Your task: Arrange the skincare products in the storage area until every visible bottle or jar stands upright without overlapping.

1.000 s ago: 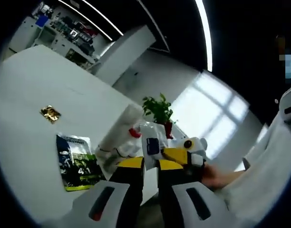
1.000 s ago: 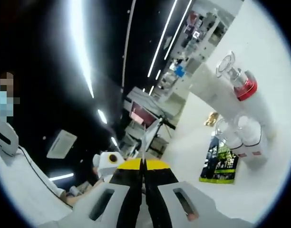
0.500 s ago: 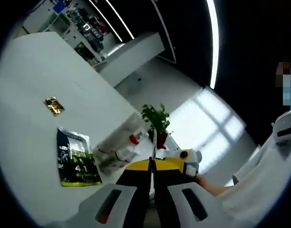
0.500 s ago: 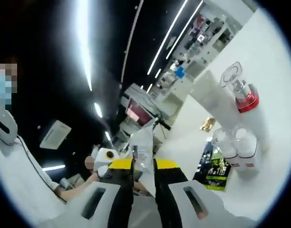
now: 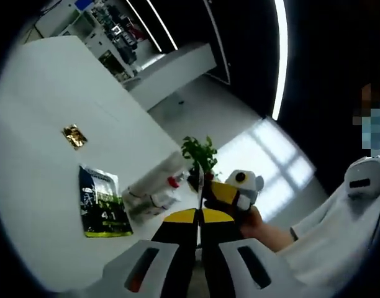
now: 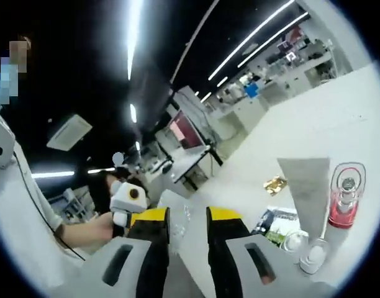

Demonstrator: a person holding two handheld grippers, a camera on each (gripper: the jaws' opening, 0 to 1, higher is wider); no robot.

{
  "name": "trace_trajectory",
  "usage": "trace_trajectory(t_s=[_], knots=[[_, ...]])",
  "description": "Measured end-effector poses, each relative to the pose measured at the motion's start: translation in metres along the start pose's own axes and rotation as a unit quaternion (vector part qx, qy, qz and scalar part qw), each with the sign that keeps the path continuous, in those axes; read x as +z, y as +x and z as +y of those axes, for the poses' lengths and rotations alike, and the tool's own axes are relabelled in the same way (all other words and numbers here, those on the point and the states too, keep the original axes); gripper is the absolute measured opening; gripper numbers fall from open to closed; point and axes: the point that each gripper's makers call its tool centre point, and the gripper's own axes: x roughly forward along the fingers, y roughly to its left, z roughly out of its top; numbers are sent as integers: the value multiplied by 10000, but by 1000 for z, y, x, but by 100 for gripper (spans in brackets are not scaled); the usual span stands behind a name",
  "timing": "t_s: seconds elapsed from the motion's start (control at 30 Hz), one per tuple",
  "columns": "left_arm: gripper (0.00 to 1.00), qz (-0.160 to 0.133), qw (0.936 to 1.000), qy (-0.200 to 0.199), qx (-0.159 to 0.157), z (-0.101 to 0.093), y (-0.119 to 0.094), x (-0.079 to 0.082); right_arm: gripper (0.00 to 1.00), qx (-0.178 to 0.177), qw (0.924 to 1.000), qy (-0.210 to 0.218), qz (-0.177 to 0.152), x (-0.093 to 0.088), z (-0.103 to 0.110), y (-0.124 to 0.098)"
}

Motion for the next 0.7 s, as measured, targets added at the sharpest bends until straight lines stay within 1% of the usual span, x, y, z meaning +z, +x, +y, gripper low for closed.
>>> trace_trajectory(t_s=[0.13,0.17,0.27,0.3,0.33,0.43,0.47,0.53,0.6,0.63,0.7], knots=[[1,-57,9999,-75,128,9,-6,1,9,23,9998,-125,139,-4,1,7],[1,-65,9998,-98,139,10,-7,1,7,-60,9996,-220,186,-5,-1,9],[1,-104,9995,-171,245,17,-11,1,6,-109,9988,-343,325,-8,-1,16],[1,-117,9993,-203,291,20,-12,2,6,-165,9979,-441,436,-11,-2,19],[1,-121,9991,-231,344,23,-14,1,5,-156,9973,-540,474,-12,-1,21],[1,-144,9982,-287,510,33,-20,2,2,-294,9952,-706,603,-17,-1,30],[1,-143,9978,-292,576,36,-22,2,1,-365,9934,-846,689,-21,-2,33],[1,-87,9967,-267,758,45,-26,0,1,-548,9904,-970,813,-28,-4,40],[1,27,9935,-312,1095,63,-34,0,1,-746,9857,-1209,908,-36,-6,48],[1,78,9918,-335,1228,66,-33,-2,1,-877,9841,-1251,906,-40,-8,53],[1,184,9882,-339,1480,77,-36,-3,1,-911,9837,-1251,913,-46,-6,59]])
